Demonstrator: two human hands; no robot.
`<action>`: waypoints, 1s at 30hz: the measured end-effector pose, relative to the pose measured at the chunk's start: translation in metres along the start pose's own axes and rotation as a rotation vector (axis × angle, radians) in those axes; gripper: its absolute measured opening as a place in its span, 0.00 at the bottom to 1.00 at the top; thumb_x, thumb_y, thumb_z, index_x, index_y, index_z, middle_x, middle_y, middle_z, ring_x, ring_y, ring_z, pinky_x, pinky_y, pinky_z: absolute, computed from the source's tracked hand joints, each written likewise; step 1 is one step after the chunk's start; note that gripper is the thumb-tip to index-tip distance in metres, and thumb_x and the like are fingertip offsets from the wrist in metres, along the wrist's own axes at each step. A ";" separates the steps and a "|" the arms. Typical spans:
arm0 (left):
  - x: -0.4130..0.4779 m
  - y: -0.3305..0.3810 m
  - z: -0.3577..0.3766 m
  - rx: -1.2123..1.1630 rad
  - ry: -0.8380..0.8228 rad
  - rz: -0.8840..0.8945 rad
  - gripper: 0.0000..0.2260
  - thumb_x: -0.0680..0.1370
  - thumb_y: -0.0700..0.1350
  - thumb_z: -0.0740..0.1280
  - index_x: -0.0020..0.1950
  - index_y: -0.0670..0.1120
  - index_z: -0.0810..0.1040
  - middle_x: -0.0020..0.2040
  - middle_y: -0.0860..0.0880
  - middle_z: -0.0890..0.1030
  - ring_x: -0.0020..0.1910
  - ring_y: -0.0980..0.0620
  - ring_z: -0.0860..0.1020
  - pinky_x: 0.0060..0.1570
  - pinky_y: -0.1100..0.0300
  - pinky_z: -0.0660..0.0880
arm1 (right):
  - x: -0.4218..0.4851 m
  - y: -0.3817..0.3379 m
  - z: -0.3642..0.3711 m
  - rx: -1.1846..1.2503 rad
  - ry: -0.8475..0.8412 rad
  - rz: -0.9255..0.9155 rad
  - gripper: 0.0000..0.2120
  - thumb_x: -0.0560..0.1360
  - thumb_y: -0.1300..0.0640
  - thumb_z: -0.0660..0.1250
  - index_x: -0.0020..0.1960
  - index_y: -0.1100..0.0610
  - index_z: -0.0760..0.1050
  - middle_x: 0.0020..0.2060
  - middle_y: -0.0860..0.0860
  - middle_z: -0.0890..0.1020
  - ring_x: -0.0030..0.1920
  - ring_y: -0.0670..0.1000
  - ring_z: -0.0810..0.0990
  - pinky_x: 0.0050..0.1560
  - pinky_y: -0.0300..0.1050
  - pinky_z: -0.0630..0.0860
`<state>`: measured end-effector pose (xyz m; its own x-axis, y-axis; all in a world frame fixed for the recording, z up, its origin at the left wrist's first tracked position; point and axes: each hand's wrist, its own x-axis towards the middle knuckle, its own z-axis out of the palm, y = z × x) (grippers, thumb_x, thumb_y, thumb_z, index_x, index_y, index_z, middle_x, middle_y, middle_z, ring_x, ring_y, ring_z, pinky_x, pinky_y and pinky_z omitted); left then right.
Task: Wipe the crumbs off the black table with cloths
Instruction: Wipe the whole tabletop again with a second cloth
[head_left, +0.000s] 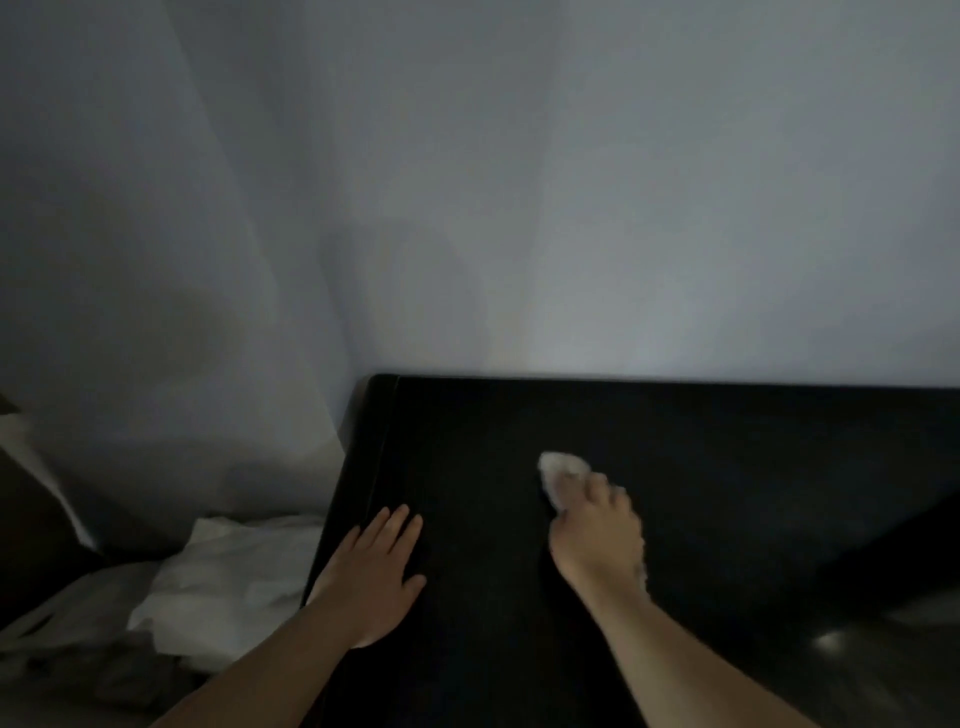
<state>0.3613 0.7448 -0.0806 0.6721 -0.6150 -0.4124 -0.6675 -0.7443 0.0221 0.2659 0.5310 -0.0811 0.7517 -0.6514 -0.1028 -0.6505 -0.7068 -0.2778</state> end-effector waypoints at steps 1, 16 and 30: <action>0.000 -0.008 0.002 0.027 0.013 0.026 0.29 0.82 0.58 0.48 0.78 0.49 0.38 0.78 0.50 0.38 0.76 0.52 0.38 0.74 0.54 0.40 | -0.016 -0.021 0.010 0.000 -0.030 -0.083 0.27 0.77 0.59 0.53 0.75 0.45 0.55 0.74 0.53 0.56 0.72 0.58 0.57 0.69 0.51 0.59; -0.031 -0.054 0.029 -0.231 0.105 0.012 0.29 0.83 0.53 0.47 0.76 0.42 0.36 0.69 0.53 0.30 0.76 0.54 0.37 0.67 0.67 0.34 | -0.034 -0.096 0.041 -0.022 -0.159 -0.591 0.30 0.76 0.60 0.55 0.73 0.38 0.56 0.74 0.45 0.56 0.71 0.58 0.56 0.70 0.52 0.55; -0.044 -0.066 0.046 -0.307 0.180 0.017 0.36 0.71 0.61 0.34 0.76 0.45 0.37 0.71 0.54 0.33 0.75 0.59 0.40 0.68 0.69 0.37 | -0.051 -0.134 0.051 0.003 -0.022 -0.734 0.29 0.73 0.60 0.56 0.71 0.41 0.64 0.73 0.47 0.61 0.71 0.61 0.60 0.66 0.55 0.61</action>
<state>0.3612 0.8329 -0.1054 0.7259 -0.6434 -0.2429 -0.5697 -0.7604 0.3117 0.3205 0.6726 -0.0875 0.9958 -0.0048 0.0919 0.0217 -0.9582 -0.2854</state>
